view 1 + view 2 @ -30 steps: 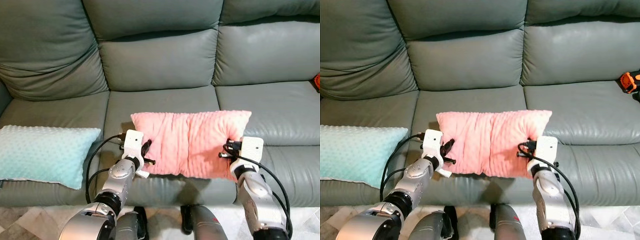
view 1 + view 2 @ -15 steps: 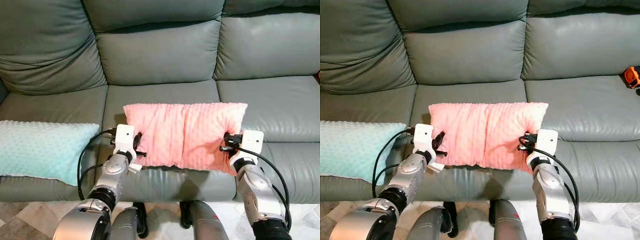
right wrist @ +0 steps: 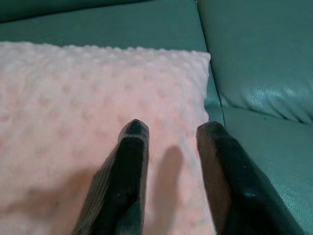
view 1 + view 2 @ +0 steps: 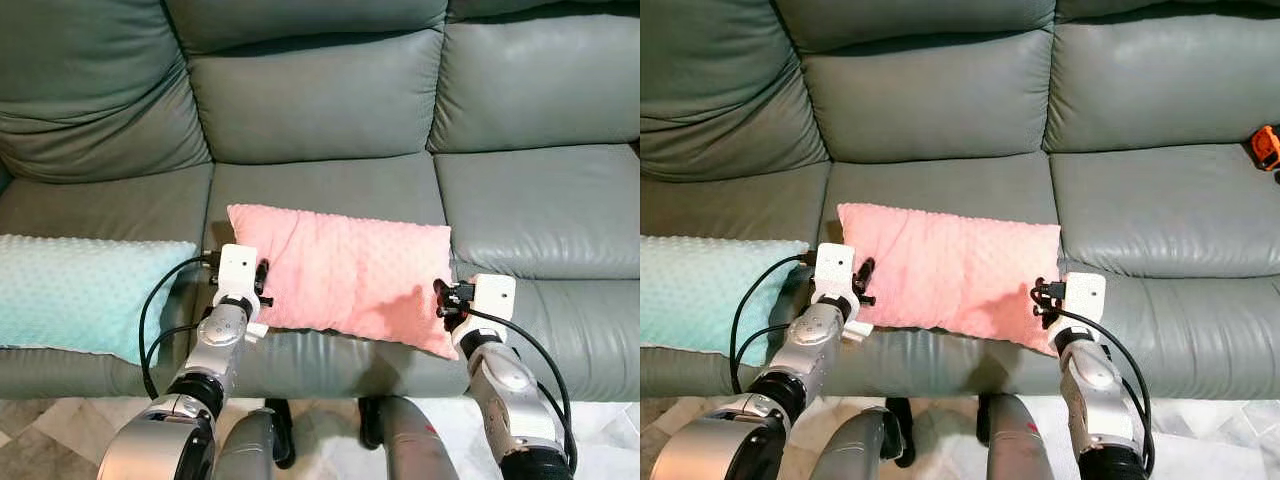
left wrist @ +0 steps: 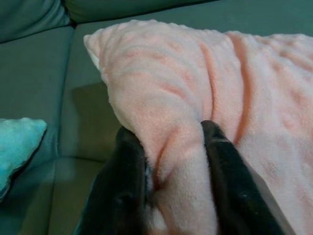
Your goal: Move the pillow to the sofa
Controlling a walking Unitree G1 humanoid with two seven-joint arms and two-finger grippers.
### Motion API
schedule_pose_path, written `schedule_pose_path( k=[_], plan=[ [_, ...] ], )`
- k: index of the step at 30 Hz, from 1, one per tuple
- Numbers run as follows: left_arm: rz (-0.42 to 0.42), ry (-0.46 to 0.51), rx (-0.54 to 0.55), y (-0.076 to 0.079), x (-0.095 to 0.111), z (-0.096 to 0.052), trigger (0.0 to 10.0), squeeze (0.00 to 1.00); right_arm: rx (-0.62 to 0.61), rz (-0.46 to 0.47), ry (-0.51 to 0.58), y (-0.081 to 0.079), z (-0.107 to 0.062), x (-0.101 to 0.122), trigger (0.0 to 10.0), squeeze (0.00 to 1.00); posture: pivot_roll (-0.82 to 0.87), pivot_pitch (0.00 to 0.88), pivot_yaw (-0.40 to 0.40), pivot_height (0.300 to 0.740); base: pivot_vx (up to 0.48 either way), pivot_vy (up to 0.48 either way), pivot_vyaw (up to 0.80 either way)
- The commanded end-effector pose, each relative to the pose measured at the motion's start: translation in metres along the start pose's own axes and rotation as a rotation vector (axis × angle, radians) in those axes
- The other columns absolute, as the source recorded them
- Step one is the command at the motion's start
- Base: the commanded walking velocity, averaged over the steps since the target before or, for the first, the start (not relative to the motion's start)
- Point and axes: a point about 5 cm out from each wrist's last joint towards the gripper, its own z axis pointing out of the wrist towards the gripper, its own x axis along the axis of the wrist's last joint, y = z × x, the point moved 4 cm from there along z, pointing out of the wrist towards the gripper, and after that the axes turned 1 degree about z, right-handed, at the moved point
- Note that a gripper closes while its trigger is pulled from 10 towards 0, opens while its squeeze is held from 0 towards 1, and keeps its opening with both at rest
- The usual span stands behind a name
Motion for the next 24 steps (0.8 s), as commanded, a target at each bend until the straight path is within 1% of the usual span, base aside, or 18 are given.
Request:
schedule_pose_path(
  k=[1,6,10,16,24],
  plan=[
    [0.01,-0.049,0.021,-0.005,-0.018,-0.007,10.0,1.0,-0.009,0.004,-0.039,0.002,-0.006,-0.014,10.0,1.0,-0.08,0.41,0.09,0.74,0.0,0.0,0.0],
    [-0.002,-0.058,0.019,-0.001,-0.021,-0.008,10.0,1.0,-0.013,0.004,-0.033,0.001,-0.006,-0.012,10.0,1.0,-0.08,0.411,0.09,0.74,0.0,0.0,0.0],
    [-0.014,-0.067,0.016,0.004,-0.025,-0.01,10.0,1.0,-0.003,0.007,-0.019,-0.004,-0.005,-0.008,10.0,1.0,-0.08,0.412,0.091,0.74,0.0,0.0,0.0],
    [-0.031,-0.085,0.006,0.011,-0.031,-0.012,10.0,1.0,0.004,0.005,-0.013,-0.008,-0.006,-0.008,10.0,1.0,-0.07,0.413,0.093,0.74,0.0,0.0,0.0],
    [-0.049,-0.103,0.01,0.012,-0.037,-0.016,10.0,1.0,0.009,-0.007,-0.011,-0.011,-0.01,-0.009,10.0,1.0,-0.07,0.415,0.094,0.74,0.0,0.0,0.0]
  ],
)
